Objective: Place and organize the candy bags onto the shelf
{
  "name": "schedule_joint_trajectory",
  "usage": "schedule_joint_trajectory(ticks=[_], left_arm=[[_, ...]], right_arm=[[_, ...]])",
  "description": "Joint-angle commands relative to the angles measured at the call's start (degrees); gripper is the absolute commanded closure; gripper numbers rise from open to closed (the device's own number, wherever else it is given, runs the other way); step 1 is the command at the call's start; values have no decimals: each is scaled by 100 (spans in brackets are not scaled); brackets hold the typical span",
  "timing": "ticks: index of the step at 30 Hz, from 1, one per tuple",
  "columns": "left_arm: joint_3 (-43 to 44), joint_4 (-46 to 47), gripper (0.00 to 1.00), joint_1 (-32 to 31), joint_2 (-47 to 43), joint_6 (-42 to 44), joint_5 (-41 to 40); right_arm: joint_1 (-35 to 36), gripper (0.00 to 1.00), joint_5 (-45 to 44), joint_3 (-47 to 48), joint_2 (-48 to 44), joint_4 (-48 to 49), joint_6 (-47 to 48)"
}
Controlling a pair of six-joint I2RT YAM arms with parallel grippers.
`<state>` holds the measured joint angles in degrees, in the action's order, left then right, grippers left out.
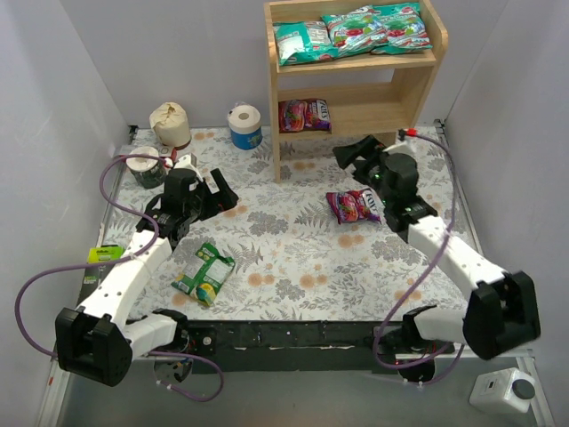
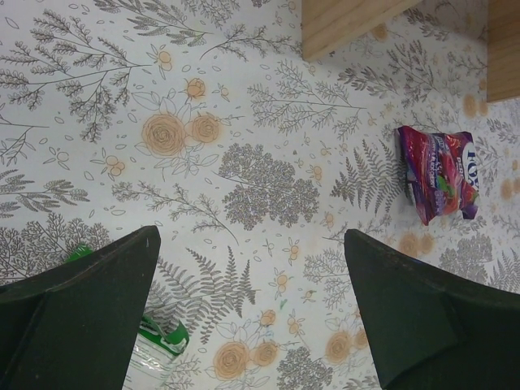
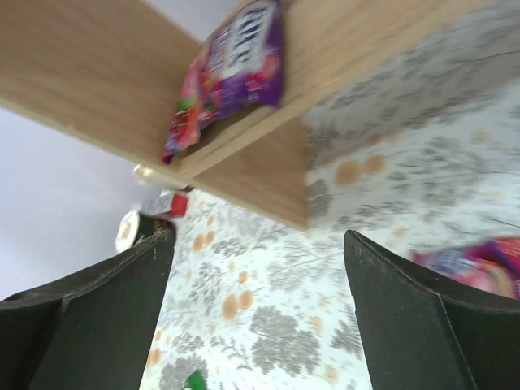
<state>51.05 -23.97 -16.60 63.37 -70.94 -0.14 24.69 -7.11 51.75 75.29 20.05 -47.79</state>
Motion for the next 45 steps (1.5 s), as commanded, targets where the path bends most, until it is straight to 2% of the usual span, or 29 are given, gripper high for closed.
schedule_joint_trajectory(ticks=[1, 4, 8, 13, 14, 17, 23, 26, 29, 32, 37, 40, 41, 45], left_arm=[[-25, 15, 2, 34, -176, 27, 5], [-33, 41, 2, 34, -176, 10, 162], [-51, 41, 2, 34, -141, 1, 216], [-69, 41, 2, 25, -132, -25, 208], [-69, 41, 2, 34, -132, -17, 216], [-69, 59, 2, 25, -106, -25, 234], [-69, 59, 2, 34, -36, -17, 234], [-60, 67, 2, 25, -27, -17, 234], [-77, 76, 2, 34, -27, -25, 216], [-86, 85, 2, 34, -1, -25, 243], [-77, 85, 2, 34, -1, -43, 252], [-86, 85, 2, 34, -18, -43, 234], [-86, 94, 2, 34, -27, -43, 234], [-95, 85, 2, 34, -27, -34, 208]], right_arm=[[-700, 7, 16, -647, -979, -941, 174], [-1096, 7, 227, -1244, -1384, -1363, -71], [-1352, 7, 588, -1983, -1692, -1303, -816], [-1388, 7, 615, -3028, -2061, -750, -1987], [-1388, 7, 606, -3187, -2088, -287, -2128], [-1388, 7, 483, -3566, -2027, 251, -2621], [-1396, 7, 650, -3251, -1070, 420, -3236], [-1344, 9, 580, -3284, -552, 771, -3491], [-1309, 14, 247, -3486, -410, 1359, -3720], [-1274, 14, -97, -3724, -86, 1957, -3860], [-1230, 17, 306, -3435, 758, 2309, -4019], [-1107, 22, 395, -3399, 1338, 2836, -4107], [-1089, 29, 404, -3434, 1618, 3307, -4115], [-966, 35, 299, -3610, 2165, 3979, -4387]])
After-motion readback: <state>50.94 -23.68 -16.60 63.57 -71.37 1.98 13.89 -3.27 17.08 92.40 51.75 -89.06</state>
